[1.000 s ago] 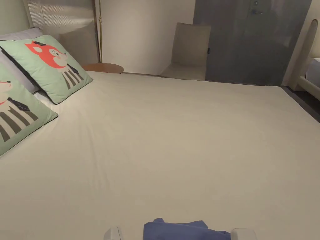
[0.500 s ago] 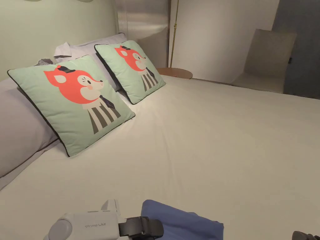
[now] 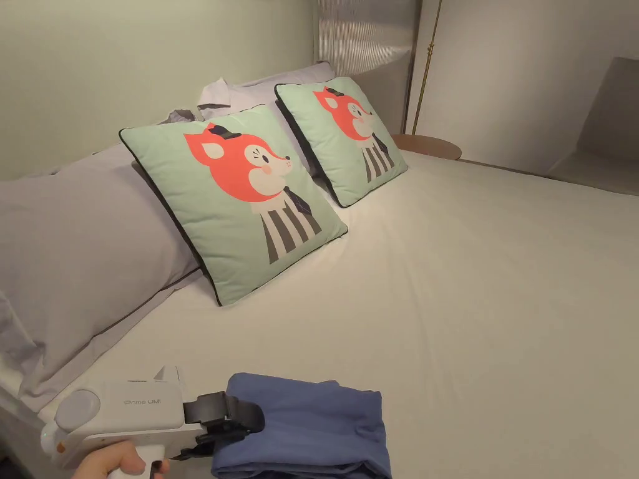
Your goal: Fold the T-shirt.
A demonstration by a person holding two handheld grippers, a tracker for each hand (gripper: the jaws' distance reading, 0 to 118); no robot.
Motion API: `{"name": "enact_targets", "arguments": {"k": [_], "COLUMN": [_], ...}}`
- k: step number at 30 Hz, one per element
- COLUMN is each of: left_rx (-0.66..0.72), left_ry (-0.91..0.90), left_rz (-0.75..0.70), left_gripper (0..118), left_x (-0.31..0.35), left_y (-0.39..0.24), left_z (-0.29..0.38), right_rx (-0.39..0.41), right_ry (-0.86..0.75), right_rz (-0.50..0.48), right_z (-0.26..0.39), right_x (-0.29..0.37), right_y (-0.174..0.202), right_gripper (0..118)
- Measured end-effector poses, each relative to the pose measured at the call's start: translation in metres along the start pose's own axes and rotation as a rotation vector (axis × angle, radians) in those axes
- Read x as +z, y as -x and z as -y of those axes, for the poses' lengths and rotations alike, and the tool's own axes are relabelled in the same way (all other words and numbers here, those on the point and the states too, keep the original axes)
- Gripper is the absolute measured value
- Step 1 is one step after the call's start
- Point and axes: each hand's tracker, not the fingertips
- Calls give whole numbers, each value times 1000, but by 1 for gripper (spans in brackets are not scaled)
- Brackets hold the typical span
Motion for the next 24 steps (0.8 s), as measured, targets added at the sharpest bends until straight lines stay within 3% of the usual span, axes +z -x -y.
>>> {"name": "enact_targets", "arguments": {"k": [4,7,10,12,14,15,18,24], "left_rx": [-108,-347,-477,-510,-536,-548,-571,-703], "left_ry": [-124,-210,-291,-278,-272,-272,-272,-272], "left_rz": [-218,-339,-409,-382,-313,-282,-244,-103], "left_gripper": [105,109,108,99,49,18,0,0], "left_x": [2,16,25,25,21,15,-11,-60], "left_y": [-20,-57,-97,-123,-146,-160,-195,-270], "left_z": [13,33,62,82,103,116,148,207], "right_rx": [5,20,9,19,22,17,-9,-5], "right_ry": [-4,-17,-42,-61,-74,-82,-105,-215], "right_rz": [6,27,48,81,108,119,149,291], "right_z": [1,2,2,4,6,8,13,18], "right_x": [4,11,21,29,37,42,56,95], "right_y": [-5,-14,-24,-30,-36,-41,-55,-82], "right_gripper": [1,1,1,1,1,1,1,1]}}
